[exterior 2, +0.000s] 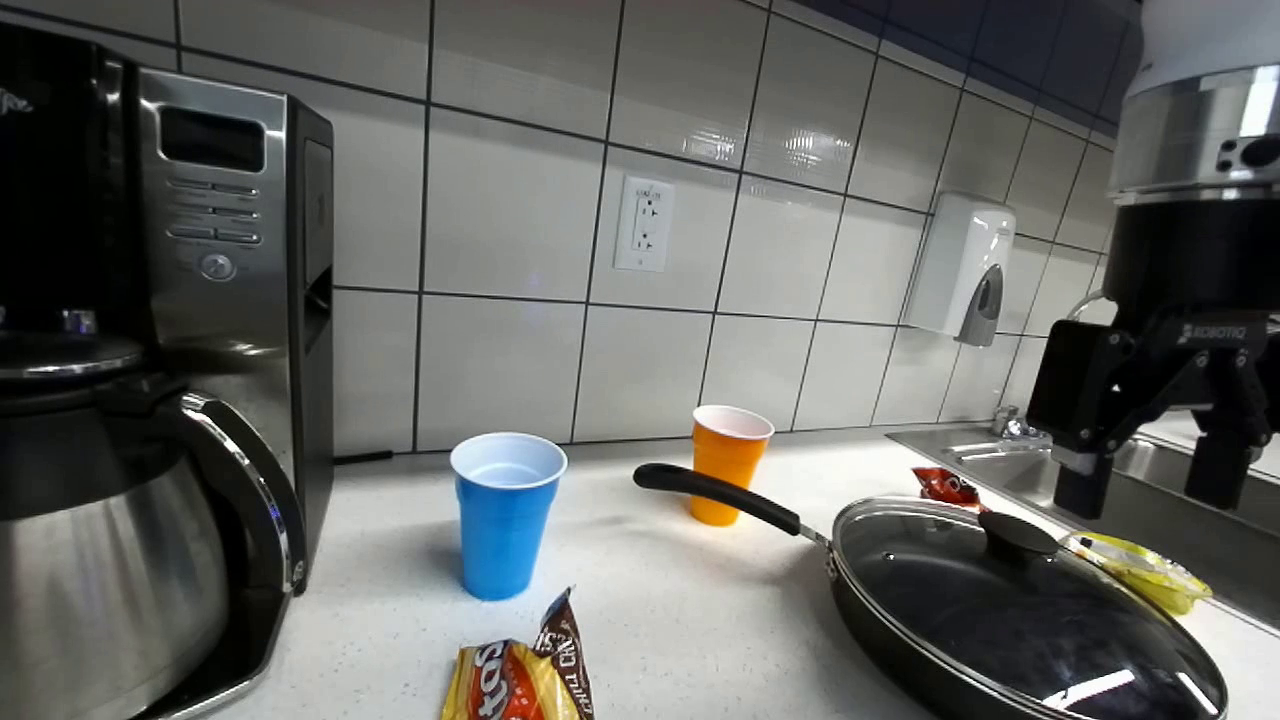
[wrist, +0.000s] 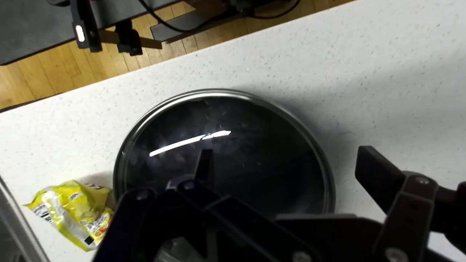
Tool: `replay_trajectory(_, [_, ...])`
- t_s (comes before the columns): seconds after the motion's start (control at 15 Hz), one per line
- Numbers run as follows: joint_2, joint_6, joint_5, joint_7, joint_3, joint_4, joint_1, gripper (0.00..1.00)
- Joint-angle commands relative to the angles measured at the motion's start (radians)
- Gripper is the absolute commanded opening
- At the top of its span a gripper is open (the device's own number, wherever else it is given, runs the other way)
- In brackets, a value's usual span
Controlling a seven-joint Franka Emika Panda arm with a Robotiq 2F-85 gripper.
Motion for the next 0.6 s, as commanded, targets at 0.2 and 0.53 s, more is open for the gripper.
replay_trajectory(0.2, [0.077,0.175,-0.101,-0.008,-0.084,-0.015,-0.086,1.00])
replay_trajectory(0.53, [0.134,0.280,-0.086,-0.089,-0.157,-0.016,-0.094,1.00])
